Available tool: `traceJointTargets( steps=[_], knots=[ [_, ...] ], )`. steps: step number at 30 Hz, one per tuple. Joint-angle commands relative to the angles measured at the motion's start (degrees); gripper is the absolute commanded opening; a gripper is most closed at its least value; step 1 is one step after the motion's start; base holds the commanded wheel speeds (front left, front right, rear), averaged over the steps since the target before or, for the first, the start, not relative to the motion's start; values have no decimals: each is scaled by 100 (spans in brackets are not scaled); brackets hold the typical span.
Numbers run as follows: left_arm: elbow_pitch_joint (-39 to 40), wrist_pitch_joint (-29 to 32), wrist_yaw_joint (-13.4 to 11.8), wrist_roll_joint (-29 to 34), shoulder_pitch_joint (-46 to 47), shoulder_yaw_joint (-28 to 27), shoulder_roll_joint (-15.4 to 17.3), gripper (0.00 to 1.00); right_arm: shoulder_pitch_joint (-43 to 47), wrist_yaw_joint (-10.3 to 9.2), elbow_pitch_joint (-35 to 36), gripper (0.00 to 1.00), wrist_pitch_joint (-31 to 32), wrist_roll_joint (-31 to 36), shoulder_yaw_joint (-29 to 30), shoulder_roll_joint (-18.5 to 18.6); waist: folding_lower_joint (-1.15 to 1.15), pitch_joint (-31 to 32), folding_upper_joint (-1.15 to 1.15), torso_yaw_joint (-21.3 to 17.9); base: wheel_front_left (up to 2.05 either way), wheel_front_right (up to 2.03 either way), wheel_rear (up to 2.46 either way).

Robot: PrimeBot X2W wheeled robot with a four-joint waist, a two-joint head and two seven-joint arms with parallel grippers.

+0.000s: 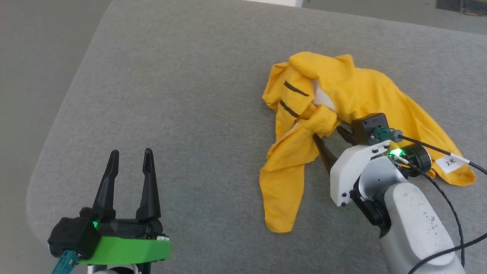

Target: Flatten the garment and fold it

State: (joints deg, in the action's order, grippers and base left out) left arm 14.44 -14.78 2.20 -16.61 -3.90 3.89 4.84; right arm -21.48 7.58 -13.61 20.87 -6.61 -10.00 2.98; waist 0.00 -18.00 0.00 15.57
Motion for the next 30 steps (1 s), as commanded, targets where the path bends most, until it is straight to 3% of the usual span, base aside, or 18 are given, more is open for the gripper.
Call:
traceJointTargets(
  steps=[1,7,12,16,23,30],
  knots=[
    [-35,-21,48,49,113,-35,-62,100,-165,-9,-108,0,-142,-23,24,-4,0,-34,0,119,0,0,0],
    [-144,-21,126,131,79,-54,-130,100,-366,-9,-290,0,-579,-180,78,-9,0,200,0,36,0,0,0],
    [-186,-21,148,196,-36,-72,-152,100,-245,-9,335,0,-413,-399,77,173,0,475,0,-187,0,0,0],
    [-167,-21,152,214,-159,-115,-161,100,260,-9,1479,0,403,-958,-81,590,0,583,0,-437,0,0,0],
    [-104,-22,172,181,-193,-111,-177,100,2114,-9,3704,0,2631,-1765,68,1416,0,453,0,-778,0,0,0],
    [-134,-22,219,156,-92,-127,-184,100,4201,-9,4386,0,4239,-2041,768,1222,0,275,0,-865,0,0,0]
  ],
)
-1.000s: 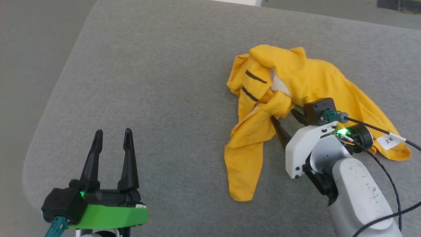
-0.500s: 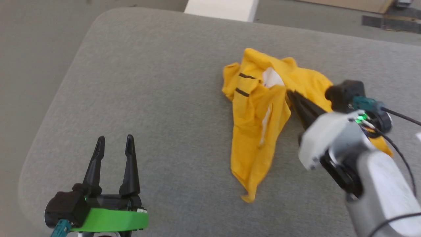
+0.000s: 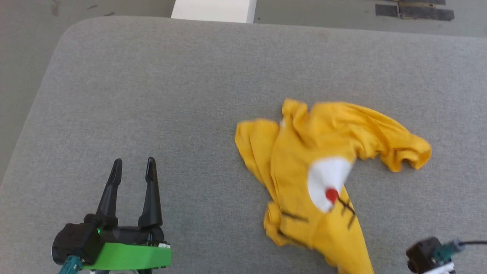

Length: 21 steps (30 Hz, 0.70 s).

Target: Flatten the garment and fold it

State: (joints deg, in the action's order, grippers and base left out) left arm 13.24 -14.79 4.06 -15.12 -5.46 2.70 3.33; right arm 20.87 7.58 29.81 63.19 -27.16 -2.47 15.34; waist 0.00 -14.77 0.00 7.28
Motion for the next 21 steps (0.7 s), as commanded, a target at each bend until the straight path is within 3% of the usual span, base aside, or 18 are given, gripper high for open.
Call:
traceJointTargets(
  steps=[1,2,3,4,5,14,21],
  knots=[
    [-30,-20,41,8,74,-7,-35,100,102,-9,72,0,80,94,84,-45,0,-60,0,-38,0,0,0],
    [-40,-20,47,7,85,-7,-35,100,152,-9,82,0,80,169,137,-74,0,-67,0,-38,0,0,0],
    [-51,-20,54,5,96,-7,-36,100,140,-9,94,13,2,295,174,-80,0,-69,0,-38,0,0,0],
    [-60,-20,60,5,105,-7,-36,100,77,-9,108,47,-126,399,167,-60,0,-65,0,-36,0,0,0],
    [-71,-20,67,8,113,-7,-37,100,-40,-9,113,100,-340,498,139,-46,0,-53,0,-34,0,0,0],
    [-108,-20,115,27,113,-28,-39,100,-1790,-9,-65,100,-2744,1170,394,-115,0,-1,0,-35,0,0,0],
    [-82,-20,150,86,217,-7,-17,100,-2814,-9,-1129,100,-3049,1704,518,32,0,-249,0,-8,0,0,0]
  ],
)
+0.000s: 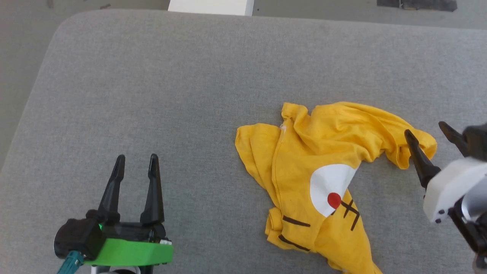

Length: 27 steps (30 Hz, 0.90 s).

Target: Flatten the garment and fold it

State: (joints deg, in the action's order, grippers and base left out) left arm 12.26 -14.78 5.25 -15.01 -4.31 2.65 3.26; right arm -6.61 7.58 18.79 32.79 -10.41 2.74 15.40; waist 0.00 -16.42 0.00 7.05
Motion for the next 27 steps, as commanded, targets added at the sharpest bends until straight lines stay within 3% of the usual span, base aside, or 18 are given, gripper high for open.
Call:
traceJointTargets(
  steps=[1,9,10,11,12,20,27],
  knots=[
    [20,-22,38,85,131,0,0,100,-178,-9,-250,100,45,60,-14,69,0,-143,0,24,0,0,0],
    [-55,-22,99,70,369,69,26,100,-585,-9,-1627,100,554,163,-532,370,0,-459,0,182,0,0,0],
    [-71,-22,104,69,385,79,26,100,-603,-9,-1736,84,608,151,-594,389,0,-472,0,209,0,0,0],
    [-90,-22,108,64,400,83,25,100,-648,-9,-1838,45,609,135,-629,393,0,-479,0,237,0,0,0],
    [-102,-22,110,58,409,83,23,100,-696,-9,-1892,0,550,140,-607,387,0,-481,0,265,0,0,0],
    [-152,-22,92,14,359,75,-1,100,-1582,-9,-1502,0,302,158,-908,658,0,-327,0,476,0,0,0],
    [-173,-22,72,-71,397,237,-25,100,-3783,-9,-1411,0,751,106,-2100,1127,0,-453,0,741,0,0,0]
  ],
)
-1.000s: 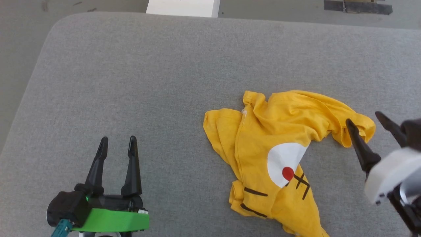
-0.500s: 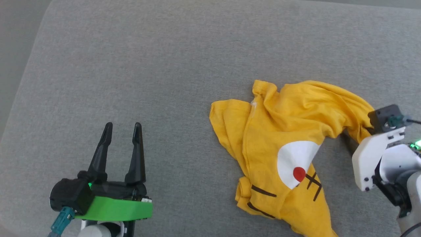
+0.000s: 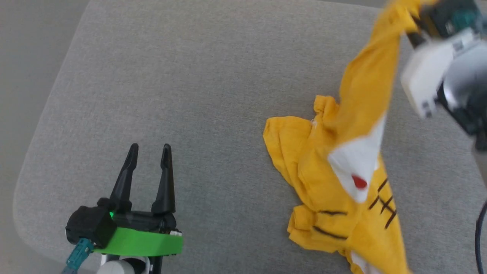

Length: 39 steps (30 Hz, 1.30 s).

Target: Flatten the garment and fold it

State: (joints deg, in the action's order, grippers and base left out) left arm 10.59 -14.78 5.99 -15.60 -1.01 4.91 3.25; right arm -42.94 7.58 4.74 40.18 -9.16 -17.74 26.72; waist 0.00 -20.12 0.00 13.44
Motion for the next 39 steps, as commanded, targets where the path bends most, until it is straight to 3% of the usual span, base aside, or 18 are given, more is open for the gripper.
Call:
traceJointTargets(
  steps=[1,4,7,13,14,15,21,27,32,35,39],
  knots=[
    [-16,-22,-2,-32,91,30,-26,100,-511,-9,-103,0,21,-9,-252,13,0,-124,0,146,0,0,0],
    [-78,-22,11,-97,209,103,-30,100,-1686,-9,-709,0,-100,-3,-819,-170,0,-295,0,315,0,0,0],
    [-174,-22,26,-164,346,188,-34,100,-2485,-9,-1596,0,-472,17,-1272,-627,0,-453,0,464,0,0,0],
    [-323,-22,7,-347,540,412,-35,100,-2857,-9,-3363,0,-1438,137,-1695,-1578,0,-603,0,660,0,0,0],
    [-346,-22,2,-365,561,444,-36,100,-2835,-9,-3604,17,-1605,176,-1689,-1684,0,-614,0,681,0,0,0],
    [-381,-22,-3,-390,587,484,-36,100,-2795,-9,-3882,100,-1752,197,-1729,-1792,0,-615,0,701,0,0,0],
    [-500,-22,-37,-411,655,516,-36,100,-2726,-9,-4841,100,-2163,-15,-1944,-1987,0,-548,0,650,0,0,0],
    [-520,-22,-32,-289,518,340,-36,100,-2730,-9,-4610,100,-2528,-593,-2332,-1764,0,-266,0,333,0,0,0],
    [-440,-22,-27,-144,304,138,-36,100,-2154,-9,-3489,100,-2630,-1198,-2174,-1165,0,97,0,-8,0,0,0],
    [-376,-22,-23,-74,149,35,-36,100,-1408,-9,-2470,100,-2494,-1360,-1800,-709,0,279,0,-198,0,0,0],
    [-266,-22,-35,-9,-15,-33,-36,100,-83,-9,-1046,100,-2116,-1315,-1050,-364,0,420,0,-395,0,0,0]
  ],
)
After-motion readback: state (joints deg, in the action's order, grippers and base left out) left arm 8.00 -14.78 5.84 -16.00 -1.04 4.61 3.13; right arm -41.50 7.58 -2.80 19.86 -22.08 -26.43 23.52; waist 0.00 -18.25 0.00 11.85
